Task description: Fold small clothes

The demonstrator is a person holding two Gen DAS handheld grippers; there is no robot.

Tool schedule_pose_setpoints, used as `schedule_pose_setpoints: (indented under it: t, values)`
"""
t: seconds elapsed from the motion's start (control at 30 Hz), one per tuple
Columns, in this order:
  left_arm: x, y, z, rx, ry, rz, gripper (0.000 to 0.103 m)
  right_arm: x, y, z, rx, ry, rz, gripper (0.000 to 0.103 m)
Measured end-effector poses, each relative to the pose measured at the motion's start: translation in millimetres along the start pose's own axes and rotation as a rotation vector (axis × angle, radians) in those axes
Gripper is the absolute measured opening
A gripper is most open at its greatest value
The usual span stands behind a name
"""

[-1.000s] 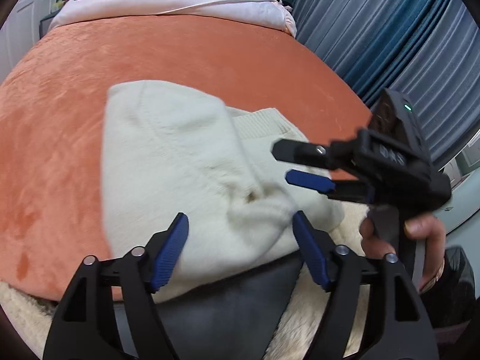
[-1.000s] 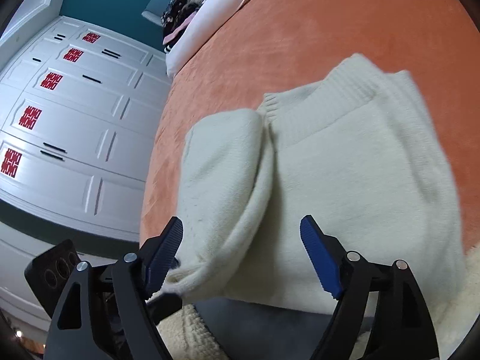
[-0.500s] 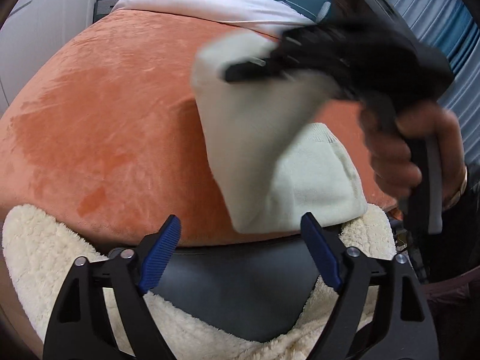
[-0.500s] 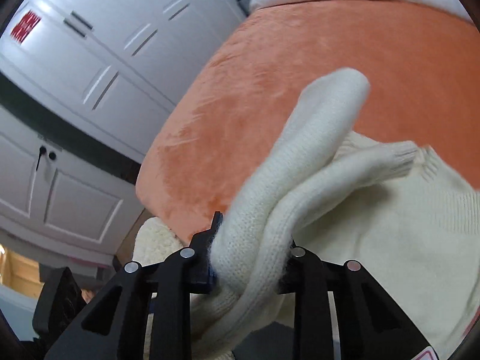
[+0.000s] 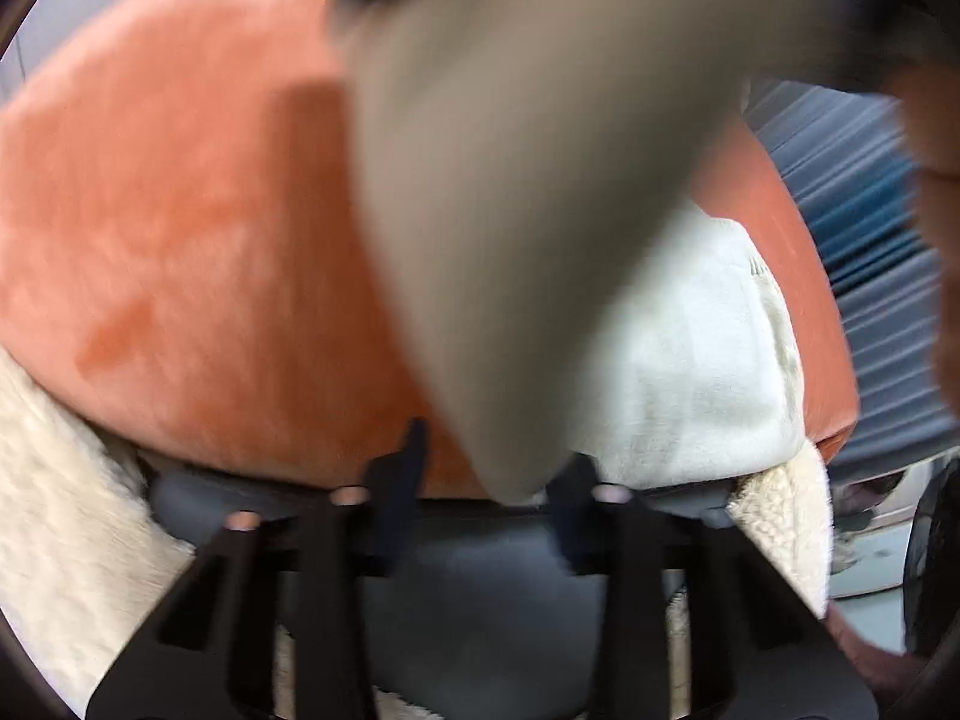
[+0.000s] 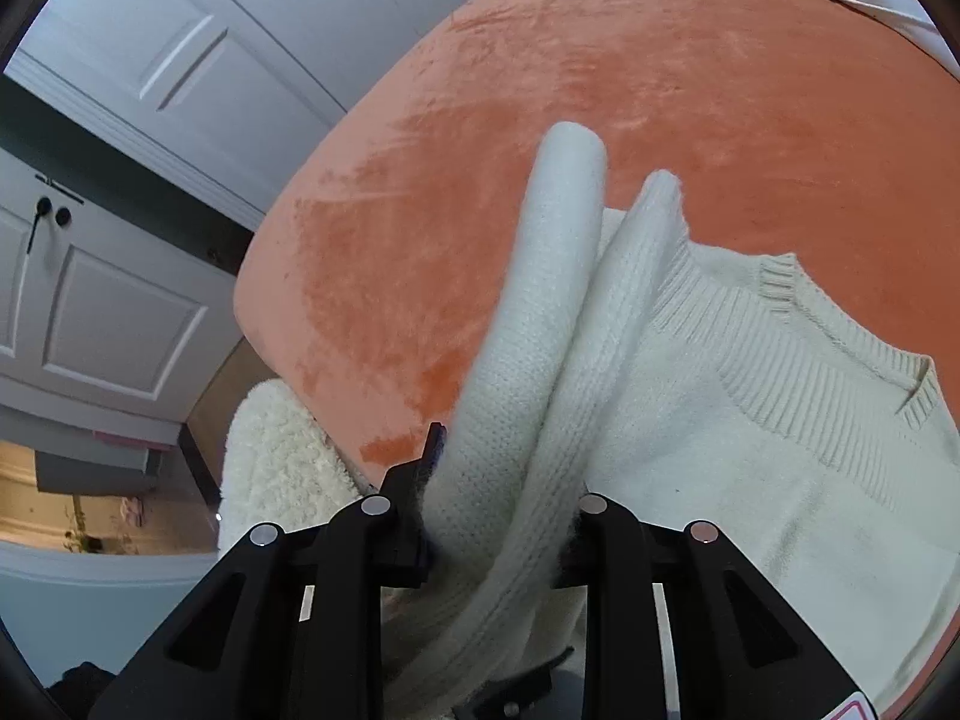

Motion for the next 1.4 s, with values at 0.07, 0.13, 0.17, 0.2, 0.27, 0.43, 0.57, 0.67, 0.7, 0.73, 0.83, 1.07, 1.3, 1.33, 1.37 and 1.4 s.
schedule_pose_setpoints:
  t: [0.07,0.13,0.17,0.2,0.27,0.43,0.57,0.67,0.7,0.73,0.83,1.07,1.3,1.33,1.37,1.4]
  values:
    - [2.5,-7.4,-12.9,-0.022,0.029,-0.030,0.012,-1.5,-21.6,-12.0,0.046,0.042,-0.044,0.023]
    - [6.5,-18.9,-36.8,0.007,0.123,-0.071,0.011,-10.7,-54.0,-29.0,0.112,0.086,-0.130,0.023]
    - [8.1,-22.8,-48.3,0.007,0.161,-0.085,0.011,-17.5,-74.4,-42.4,0.144,0.120,-0.183,0.022]
    - [10.0,-26.6,-62.8,-0.008,0.202,-0.093,0.011,-29.0,-99.2,-61.6,0.176,0.169,-0.249,0.022]
    - [13.6,-28.8,-88.2,-0.054,0.269,-0.086,0.011,-61.7,-146.1,-108.8,0.220,0.284,-0.388,0.022]
    - [-0.8,-7.2,-154.6,-0.144,0.532,0.017,0.012,-184.2,-181.8,-253.7,0.119,0.614,-0.542,0.022]
    - [-9.6,8.5,-160.8,-0.160,0.538,0.102,0.013,-261.8,-101.3,-326.7,0.106,0.827,-0.395,0.022]
    - [3.0,-4.1,-145.2,-0.126,0.484,0.070,0.017,-268.1,-95.8,-324.9,0.152,0.821,-0.459,0.024]
    - [8.1,-8.2,-136.1,-0.101,0.450,0.057,0.023,-266.3,-97.1,-325.0,0.159,0.817,-0.466,0.025]
    - [13.8,-9.4,-127.5,-0.077,0.419,0.050,0.027,-264.8,-98.4,-326.0,0.173,0.819,-0.471,0.025]
    - [19.2,-15.1,-105.2,-0.041,0.325,0.031,0.028,-257.8,-107.1,-320.1,0.201,0.793,-0.494,0.025]
    - [37.4,-35.9,-104.2,-0.076,0.238,-0.047,0.037,-197.3,-176.4,-266.0,0.329,0.503,-0.634,0.025]
    - [37.9,-29.2,-126.1,-0.037,0.333,-0.072,0.039,-233.4,-88.5,-323.9,-0.004,0.621,-0.369,0.027]
    - [38.1,-26.9,-127.8,-0.017,0.345,-0.072,0.041,-236.3,-94.7,-322.6,0.033,0.646,-0.381,0.034]
    - [38.8,-24.3,-128.6,0.000,0.353,-0.071,0.043,-239.2,-102.3,-321.9,0.036,0.664,-0.388,0.038]
    - [38.7,-21.8,-128.7,0.011,0.353,-0.070,0.048,-243.3,-109.9,-323.2,-0.007,0.676,-0.394,0.047]
Point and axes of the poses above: each gripper's, at about its wrist camera, not at the fingertips, and y roughly the way its jaws point, z to its left, x to its top, the point moved 6 cm from there along y, roughly the way its jaws point, and after that the axes turned 3 degrees about y, right-handed, at the moved point
